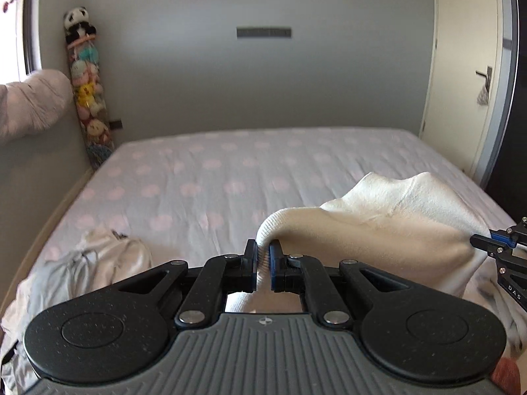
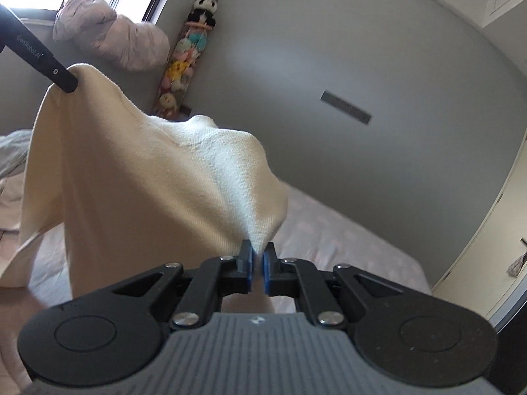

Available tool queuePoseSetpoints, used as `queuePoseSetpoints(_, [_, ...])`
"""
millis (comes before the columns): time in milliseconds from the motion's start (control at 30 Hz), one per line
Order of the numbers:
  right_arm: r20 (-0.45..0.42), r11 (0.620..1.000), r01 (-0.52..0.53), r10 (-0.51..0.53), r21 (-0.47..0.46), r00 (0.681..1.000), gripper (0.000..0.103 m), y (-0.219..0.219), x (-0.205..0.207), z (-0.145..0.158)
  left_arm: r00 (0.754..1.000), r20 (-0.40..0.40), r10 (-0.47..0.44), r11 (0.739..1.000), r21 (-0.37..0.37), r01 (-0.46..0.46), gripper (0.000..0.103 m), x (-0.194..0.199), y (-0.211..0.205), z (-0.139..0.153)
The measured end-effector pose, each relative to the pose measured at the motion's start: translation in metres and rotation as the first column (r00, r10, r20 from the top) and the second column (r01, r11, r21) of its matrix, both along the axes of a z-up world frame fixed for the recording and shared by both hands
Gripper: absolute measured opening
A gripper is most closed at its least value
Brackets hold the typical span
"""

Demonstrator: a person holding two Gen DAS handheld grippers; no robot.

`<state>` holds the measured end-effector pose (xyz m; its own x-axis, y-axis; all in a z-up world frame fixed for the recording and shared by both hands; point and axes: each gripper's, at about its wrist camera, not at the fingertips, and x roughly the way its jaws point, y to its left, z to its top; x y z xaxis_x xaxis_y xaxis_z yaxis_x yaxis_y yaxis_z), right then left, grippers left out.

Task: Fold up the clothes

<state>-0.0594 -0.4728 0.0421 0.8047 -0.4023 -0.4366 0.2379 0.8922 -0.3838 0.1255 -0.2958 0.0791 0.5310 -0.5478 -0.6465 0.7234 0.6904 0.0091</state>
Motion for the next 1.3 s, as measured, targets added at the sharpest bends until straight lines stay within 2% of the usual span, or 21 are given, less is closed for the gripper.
queuePoseSetpoints(100, [-0.131, 0.996, -0.010, 0.022, 0.087, 0.991, 0.007, -0.002, -0.003, -0.051, 0.994, -0.108, -0.030, 0.992, 0.122, 0.043, 0.005, 0.007, -0.006, -0.064])
queuePoseSetpoints(167, [-0.219, 0.991, -0.025, 0.054, 0.135, 0.974, 0.007, 0.000, -0.003, -0.075, 0.985, -0.169, -0.042, 0.974, 0.214, 0.079, 0.005, 0.006, -0.007, -0.103])
queuePoseSetpoints(300, [-0.383, 0.972, -0.040, 0.129, 0.232, 0.915, 0.007, 0.003, -0.002, -0.123, 0.967, -0.240, -0.085, 0.904, 0.391, 0.176, 0.005, -0.011, 0.001, -0.159])
queuePoseSetpoints(400, [-0.491, 0.958, -0.055, 0.193, 0.281, 0.850, 0.008, 0.007, -0.003, -0.153, 0.950, -0.282, -0.135, 0.839, 0.477, 0.260, 0.005, -0.027, 0.006, -0.187])
queuePoseSetpoints(467, [-0.524, 0.953, -0.071, 0.222, 0.293, 0.822, 0.008, 0.007, -0.005, -0.159, 0.937, -0.311, -0.162, 0.796, 0.520, 0.310, 0.006, -0.035, 0.008, -0.203])
queuePoseSetpoints(533, [-0.546, 0.948, -0.087, 0.249, 0.306, 0.800, 0.010, 0.008, -0.007, -0.162, 0.919, -0.349, -0.185, 0.771, 0.528, 0.356, 0.006, -0.041, 0.010, -0.213])
queuePoseSetpoints(600, [-0.568, 0.942, -0.101, 0.276, 0.320, 0.776, 0.015, 0.008, -0.009, -0.165, 0.898, -0.389, -0.204, 0.762, 0.513, 0.395, 0.008, -0.040, 0.011, -0.217])
queuePoseSetpoints(633, [-0.578, 0.939, -0.109, 0.289, 0.327, 0.763, 0.021, 0.008, -0.011, -0.166, 0.888, -0.405, -0.216, 0.756, 0.506, 0.415, 0.008, -0.040, 0.012, -0.218])
queuePoseSetpoints(667, [-0.588, 0.936, -0.116, 0.302, 0.334, 0.750, 0.026, 0.008, -0.012, -0.168, 0.879, -0.419, -0.229, 0.749, 0.501, 0.434, 0.011, -0.038, 0.015, -0.218])
queuePoseSetpoints(767, [-0.610, 0.926, -0.134, 0.337, 0.354, 0.717, 0.031, 0.008, -0.015, -0.170, 0.854, -0.443, -0.271, 0.726, 0.488, 0.484, 0.019, -0.036, 0.021, -0.214])
queuePoseSetpoints(867, [-0.575, 0.920, -0.140, 0.341, 0.366, 0.743, 0.033, 0.003, -0.019, -0.154, 0.839, -0.444, -0.315, 0.725, 0.457, 0.514, 0.027, -0.031, 0.023, -0.200])
queuePoseSetpoints(1000, [-0.527, 0.925, -0.146, 0.324, 0.350, 0.786, 0.033, -0.008, -0.014, -0.132, 0.844, -0.386, -0.371, 0.729, 0.442, 0.523, 0.039, -0.019, 0.010, -0.183])
queuePoseSetpoints(1067, [-0.526, 0.928, -0.159, 0.326, 0.338, 0.785, 0.033, -0.012, -0.004, -0.130, 0.846, -0.363, -0.391, 0.725, 0.445, 0.526, 0.039, -0.014, -0.001, -0.182])
queuePoseSetpoints(1300, [-0.536, 0.909, -0.205, 0.384, 0.363, 0.752, 0.033, -0.013, 0.028, -0.142, 0.823, -0.371, -0.431, 0.682, 0.463, 0.566, 0.041, -0.003, -0.040, -0.204])
